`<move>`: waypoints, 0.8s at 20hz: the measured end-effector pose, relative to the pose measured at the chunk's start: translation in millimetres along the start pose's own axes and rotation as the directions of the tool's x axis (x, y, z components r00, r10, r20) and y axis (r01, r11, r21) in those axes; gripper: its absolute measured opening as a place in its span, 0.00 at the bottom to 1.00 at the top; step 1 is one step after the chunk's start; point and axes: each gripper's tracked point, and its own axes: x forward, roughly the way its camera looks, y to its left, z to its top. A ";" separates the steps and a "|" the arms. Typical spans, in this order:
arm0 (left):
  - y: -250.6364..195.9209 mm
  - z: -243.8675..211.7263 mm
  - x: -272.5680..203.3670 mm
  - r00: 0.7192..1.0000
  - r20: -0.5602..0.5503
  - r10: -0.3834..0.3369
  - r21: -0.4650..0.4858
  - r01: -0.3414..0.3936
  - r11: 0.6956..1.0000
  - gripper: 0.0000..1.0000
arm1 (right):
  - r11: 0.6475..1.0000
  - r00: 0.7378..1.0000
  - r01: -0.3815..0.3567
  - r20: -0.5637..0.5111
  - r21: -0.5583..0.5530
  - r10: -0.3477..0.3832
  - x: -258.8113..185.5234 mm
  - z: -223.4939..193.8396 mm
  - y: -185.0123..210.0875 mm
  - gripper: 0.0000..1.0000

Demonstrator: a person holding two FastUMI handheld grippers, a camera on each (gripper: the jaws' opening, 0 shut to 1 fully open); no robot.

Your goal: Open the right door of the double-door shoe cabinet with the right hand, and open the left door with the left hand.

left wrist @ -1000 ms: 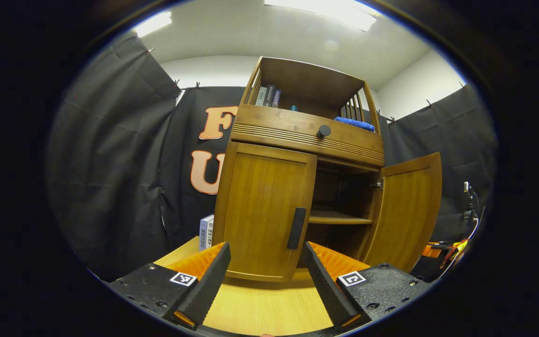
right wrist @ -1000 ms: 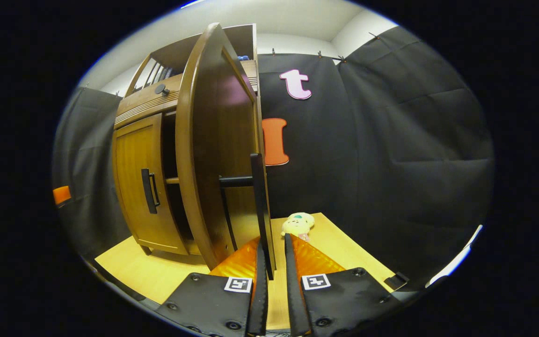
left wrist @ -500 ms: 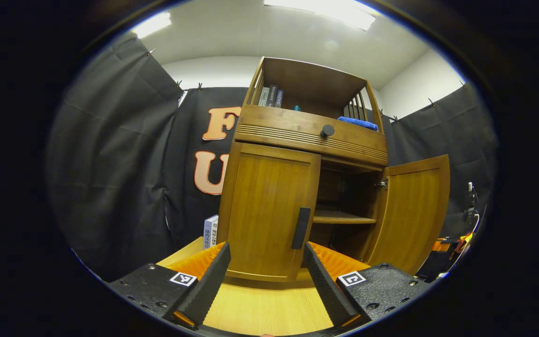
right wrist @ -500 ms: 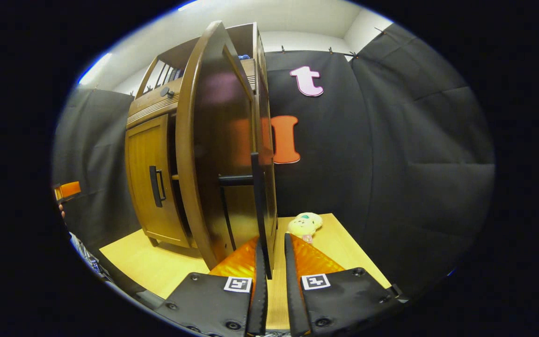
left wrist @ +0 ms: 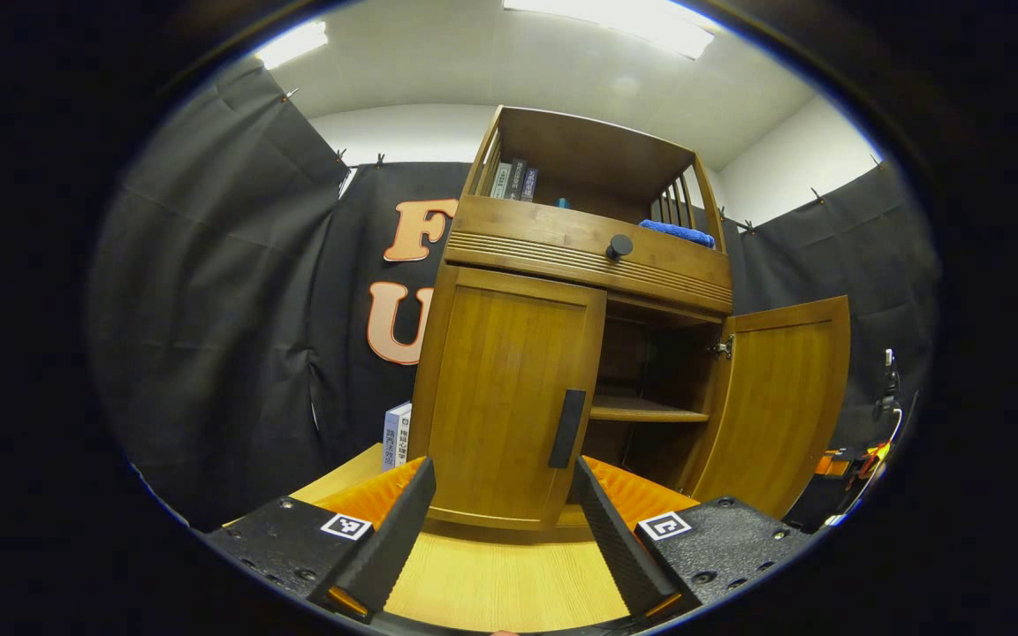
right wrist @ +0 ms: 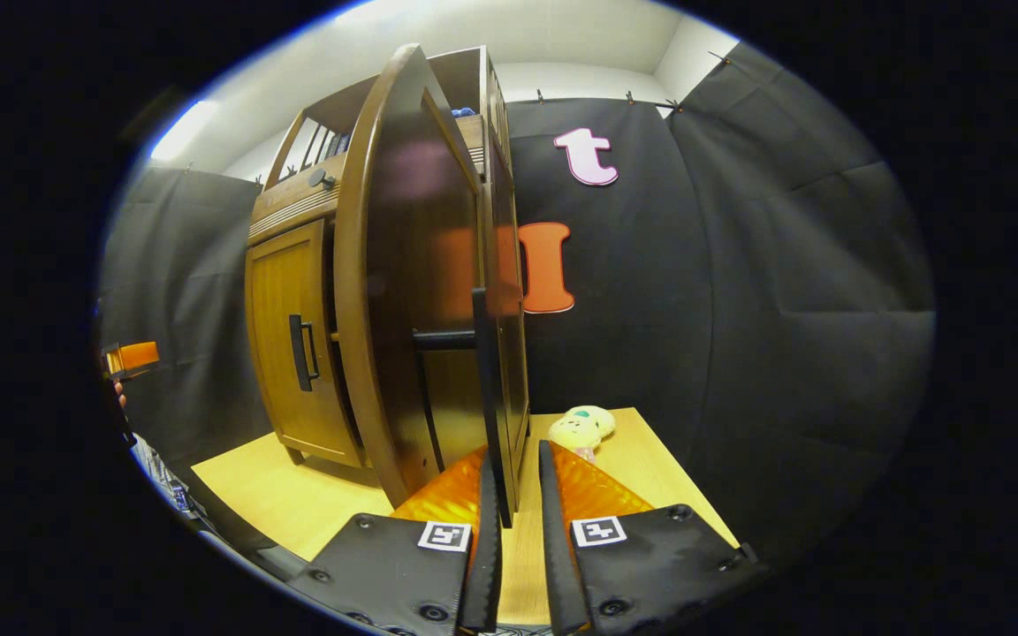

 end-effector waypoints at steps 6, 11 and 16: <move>3.7 -0.1 -5.5 1.000 0.005 0.012 -0.009 -0.012 1.000 0.95 | 0.999 0.998 0.051 0.031 -0.008 -0.051 -10.5 -0.1 0.1 0.32; 6.5 -2.6 -4.1 1.000 0.003 0.022 -0.019 -0.022 1.000 0.94 | 0.988 0.987 0.156 0.045 -0.011 -0.155 -45.3 -3.7 -11.8 0.32; -4.1 -5.9 6.3 1.000 -0.010 -0.008 -0.029 0.008 1.000 0.92 | 0.970 0.968 0.243 0.066 0.014 -0.243 -85.0 2.1 -7.0 0.32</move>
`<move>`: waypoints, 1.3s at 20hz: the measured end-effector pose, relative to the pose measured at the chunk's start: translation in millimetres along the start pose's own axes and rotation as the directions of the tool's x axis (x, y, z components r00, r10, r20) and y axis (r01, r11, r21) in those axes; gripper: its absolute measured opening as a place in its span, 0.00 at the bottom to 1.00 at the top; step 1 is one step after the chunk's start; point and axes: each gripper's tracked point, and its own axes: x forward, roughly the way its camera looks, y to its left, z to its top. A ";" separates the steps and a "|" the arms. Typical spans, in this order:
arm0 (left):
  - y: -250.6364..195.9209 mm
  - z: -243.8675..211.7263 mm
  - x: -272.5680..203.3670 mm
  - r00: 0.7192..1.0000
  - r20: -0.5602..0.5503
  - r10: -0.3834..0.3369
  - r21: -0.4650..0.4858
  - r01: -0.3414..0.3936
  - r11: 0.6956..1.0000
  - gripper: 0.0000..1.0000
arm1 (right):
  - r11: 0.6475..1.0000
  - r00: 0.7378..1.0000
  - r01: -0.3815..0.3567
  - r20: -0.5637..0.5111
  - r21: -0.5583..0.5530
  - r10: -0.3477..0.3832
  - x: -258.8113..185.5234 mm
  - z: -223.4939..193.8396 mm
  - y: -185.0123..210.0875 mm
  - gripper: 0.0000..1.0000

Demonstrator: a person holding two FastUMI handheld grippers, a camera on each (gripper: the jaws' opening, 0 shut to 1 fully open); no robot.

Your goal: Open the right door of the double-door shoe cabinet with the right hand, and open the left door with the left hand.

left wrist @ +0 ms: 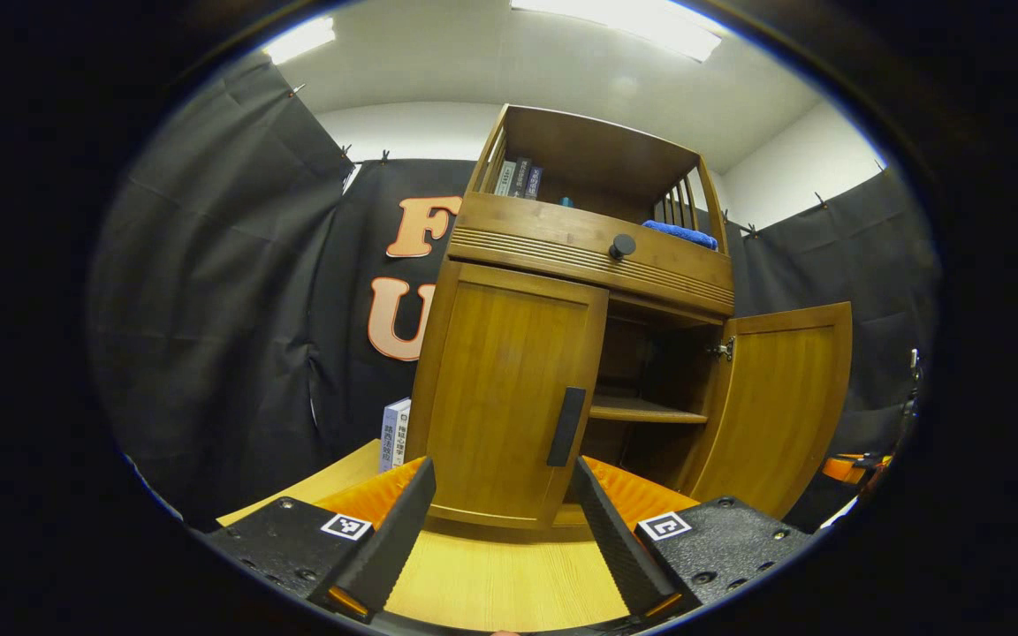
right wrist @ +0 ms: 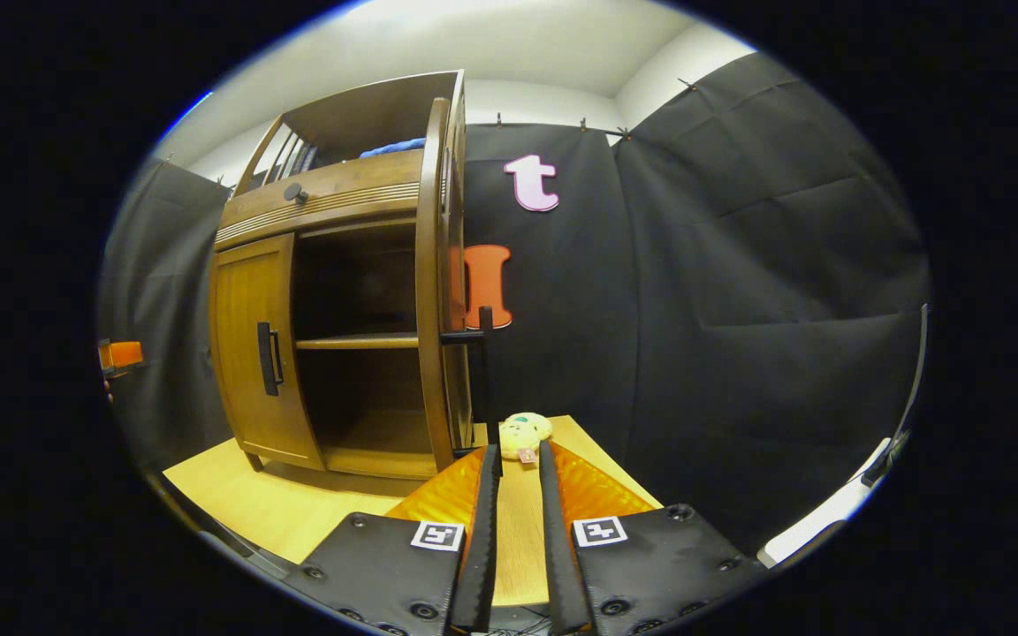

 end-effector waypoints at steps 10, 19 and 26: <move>-20.0 7.5 29.1 0.998 0.006 -0.063 0.000 0.063 0.998 0.95 | 0.999 0.998 -0.048 0.038 -0.003 0.048 -25.6 27.3 88.9 0.28; -18.0 -13.5 65.9 0.995 -0.041 -0.091 -0.024 0.090 0.996 0.92 | 0.994 0.994 -0.104 0.051 0.042 0.101 -16.1 35.6 137.7 1.00; -47.4 -28.3 163.3 0.988 -0.046 -0.147 0.032 0.149 0.988 0.92 | 0.991 0.993 -0.114 0.049 0.066 0.111 -20.8 37.6 143.1 0.99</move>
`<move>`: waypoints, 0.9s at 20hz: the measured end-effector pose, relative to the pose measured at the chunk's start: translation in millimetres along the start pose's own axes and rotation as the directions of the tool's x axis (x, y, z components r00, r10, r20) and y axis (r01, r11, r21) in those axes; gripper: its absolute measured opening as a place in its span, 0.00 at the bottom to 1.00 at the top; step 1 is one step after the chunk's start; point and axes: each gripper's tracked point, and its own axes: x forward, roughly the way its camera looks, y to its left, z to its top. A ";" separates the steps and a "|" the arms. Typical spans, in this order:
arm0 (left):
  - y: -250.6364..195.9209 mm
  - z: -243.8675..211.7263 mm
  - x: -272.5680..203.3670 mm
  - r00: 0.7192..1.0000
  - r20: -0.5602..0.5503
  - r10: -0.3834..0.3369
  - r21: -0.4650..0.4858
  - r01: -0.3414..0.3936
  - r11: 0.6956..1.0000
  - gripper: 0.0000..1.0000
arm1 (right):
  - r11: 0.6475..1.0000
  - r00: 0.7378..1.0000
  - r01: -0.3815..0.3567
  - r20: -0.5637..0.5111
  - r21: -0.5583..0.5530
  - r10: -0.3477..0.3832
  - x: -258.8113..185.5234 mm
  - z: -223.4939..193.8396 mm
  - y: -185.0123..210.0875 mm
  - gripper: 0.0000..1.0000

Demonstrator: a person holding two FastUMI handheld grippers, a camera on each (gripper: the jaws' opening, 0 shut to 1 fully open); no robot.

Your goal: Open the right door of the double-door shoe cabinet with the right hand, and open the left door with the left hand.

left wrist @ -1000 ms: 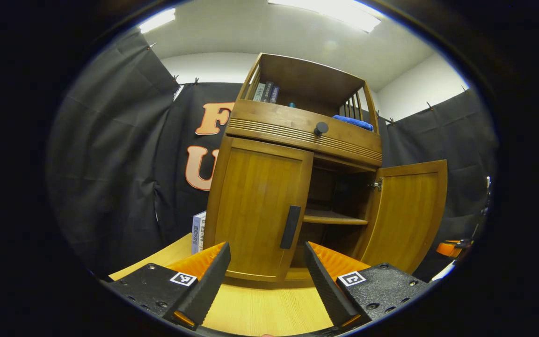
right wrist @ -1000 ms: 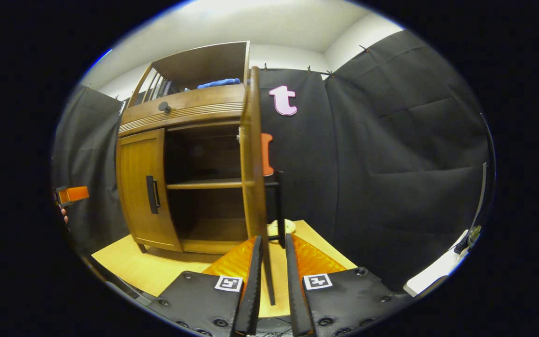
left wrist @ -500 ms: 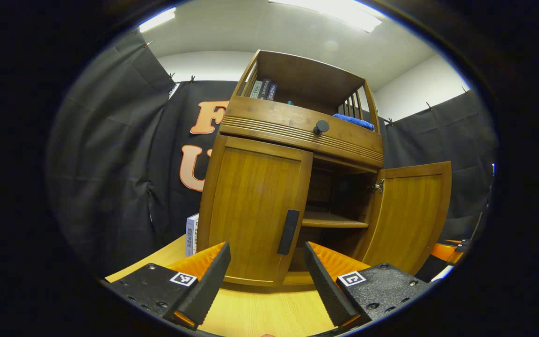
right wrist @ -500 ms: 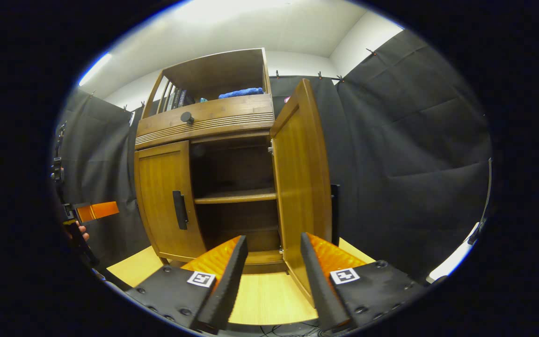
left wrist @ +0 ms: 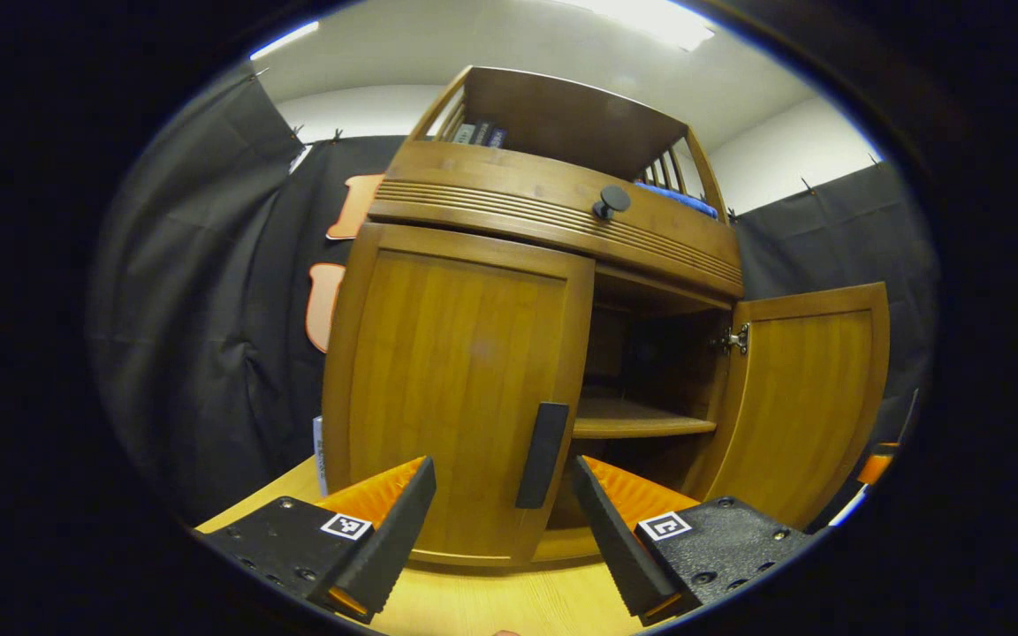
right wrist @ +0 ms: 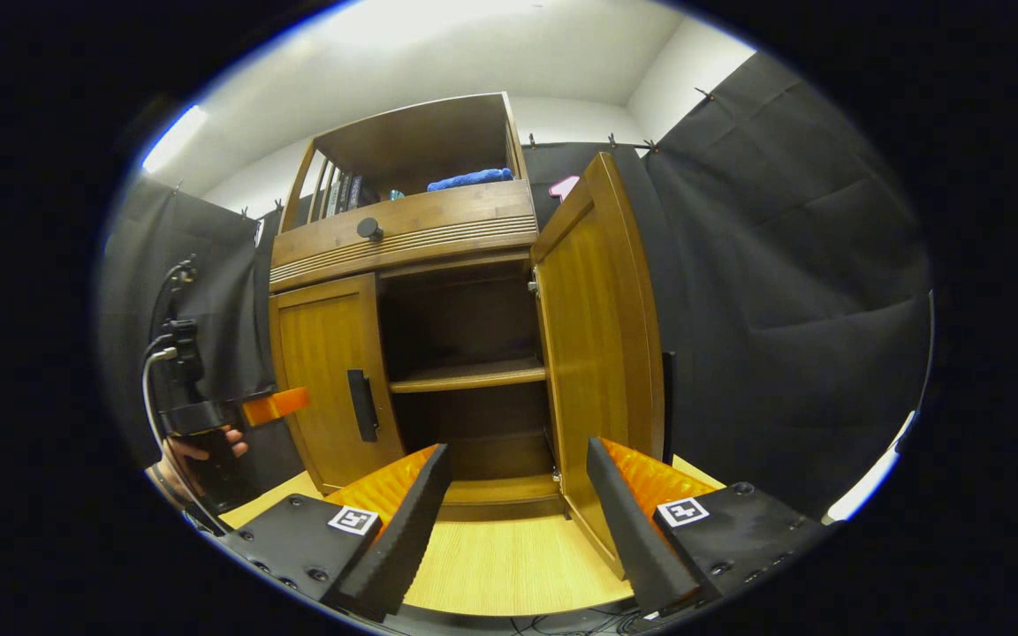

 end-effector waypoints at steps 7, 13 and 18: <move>-10.2 -35.0 88.4 0.999 -0.046 0.003 0.043 -0.001 0.999 0.91 | 0.999 0.999 0.050 0.001 -0.005 -0.050 -6.1 5.0 -13.4 0.99; -5.0 -36.1 120.2 0.998 -0.034 0.047 0.082 -0.044 0.996 0.92 | 0.996 0.996 0.086 -0.002 0.001 -0.086 -8.8 3.0 -21.4 0.99; 0.7 -35.9 121.1 0.999 -0.028 0.046 0.085 -0.044 0.995 0.90 | 0.996 0.996 0.087 -0.007 0.002 -0.087 -0.9 -1.8 -22.3 0.99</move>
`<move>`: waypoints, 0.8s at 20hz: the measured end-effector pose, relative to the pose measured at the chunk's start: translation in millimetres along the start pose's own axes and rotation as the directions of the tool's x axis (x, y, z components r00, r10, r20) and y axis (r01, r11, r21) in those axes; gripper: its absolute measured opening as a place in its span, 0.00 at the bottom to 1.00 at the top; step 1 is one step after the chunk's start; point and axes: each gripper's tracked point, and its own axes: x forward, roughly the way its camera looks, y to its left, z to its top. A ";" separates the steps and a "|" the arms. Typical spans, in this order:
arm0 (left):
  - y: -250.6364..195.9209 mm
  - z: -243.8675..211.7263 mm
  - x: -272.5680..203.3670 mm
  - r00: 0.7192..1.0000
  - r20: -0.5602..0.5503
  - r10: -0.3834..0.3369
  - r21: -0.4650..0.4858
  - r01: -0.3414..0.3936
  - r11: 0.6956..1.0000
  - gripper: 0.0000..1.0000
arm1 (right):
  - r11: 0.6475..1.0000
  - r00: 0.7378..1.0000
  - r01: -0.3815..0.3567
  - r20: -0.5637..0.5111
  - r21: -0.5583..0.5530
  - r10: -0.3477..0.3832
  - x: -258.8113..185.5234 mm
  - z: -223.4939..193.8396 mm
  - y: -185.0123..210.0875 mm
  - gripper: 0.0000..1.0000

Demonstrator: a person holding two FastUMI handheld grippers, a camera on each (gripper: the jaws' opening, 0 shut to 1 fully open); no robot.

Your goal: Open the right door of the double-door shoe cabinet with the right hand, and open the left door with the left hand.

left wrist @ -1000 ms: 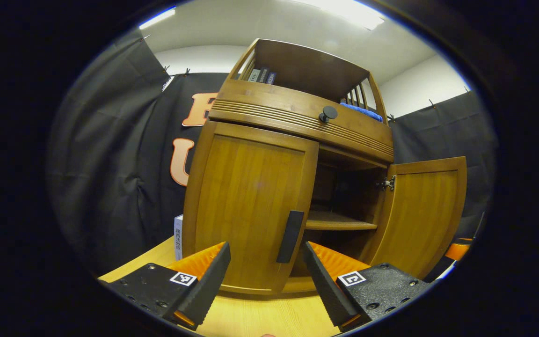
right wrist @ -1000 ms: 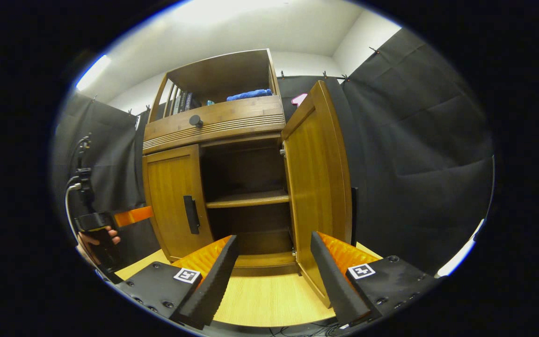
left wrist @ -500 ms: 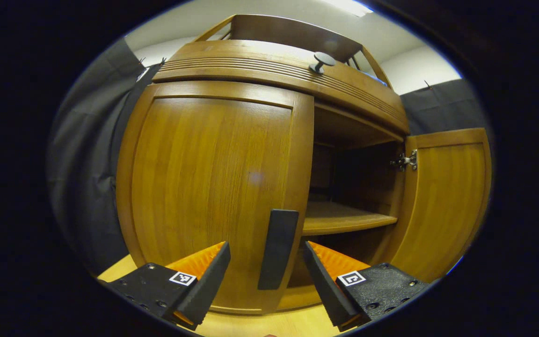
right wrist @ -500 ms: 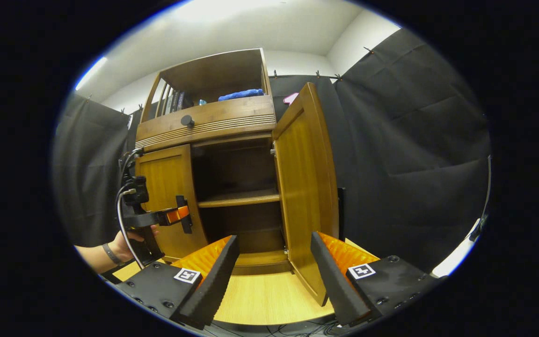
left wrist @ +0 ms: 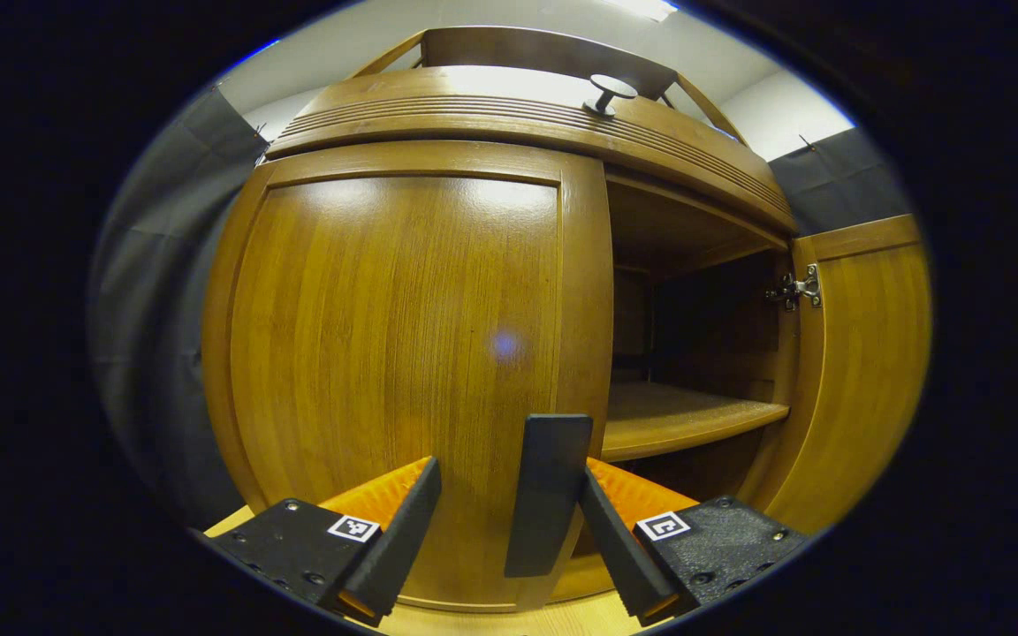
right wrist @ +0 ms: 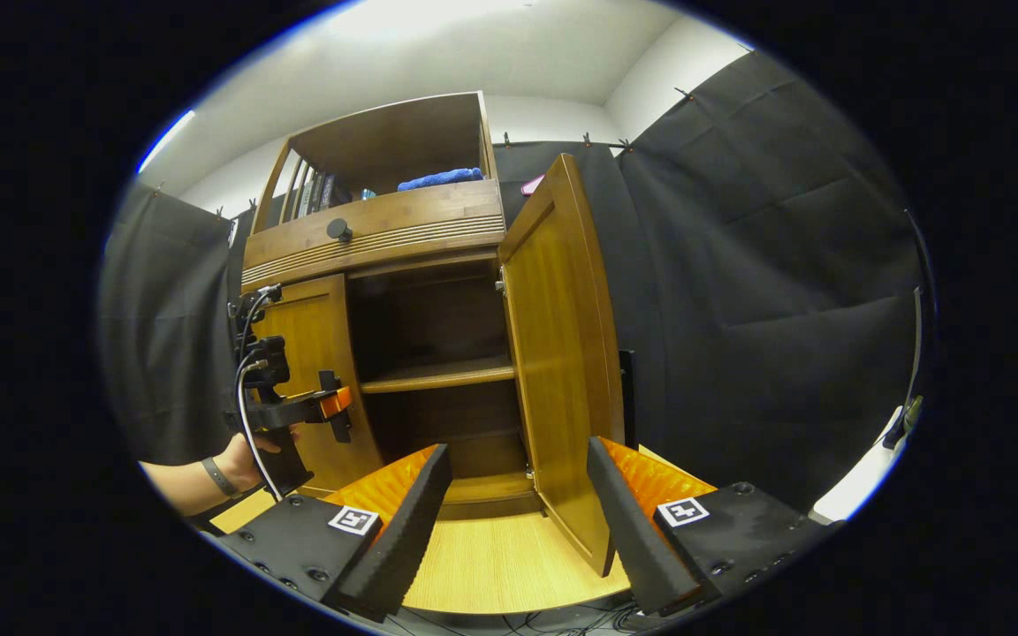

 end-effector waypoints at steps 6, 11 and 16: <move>-7.1 1.4 1.1 1.000 -0.004 -0.031 -0.020 0.031 0.999 0.86 | 1.000 1.000 -0.007 -0.004 -0.018 0.007 1.2 -1.0 1.6 0.99; -31.1 -2.2 4.9 0.996 0.003 -0.084 -0.015 0.084 0.996 0.33 | 1.000 1.000 0.012 -0.007 -0.023 -0.012 -2.6 -3.3 -3.3 0.99; -32.7 -1.5 0.7 0.995 -0.029 -0.100 -0.031 0.099 0.995 0.27 | 1.000 1.000 0.006 -0.005 -0.024 -0.006 -2.5 -4.0 1.5 0.99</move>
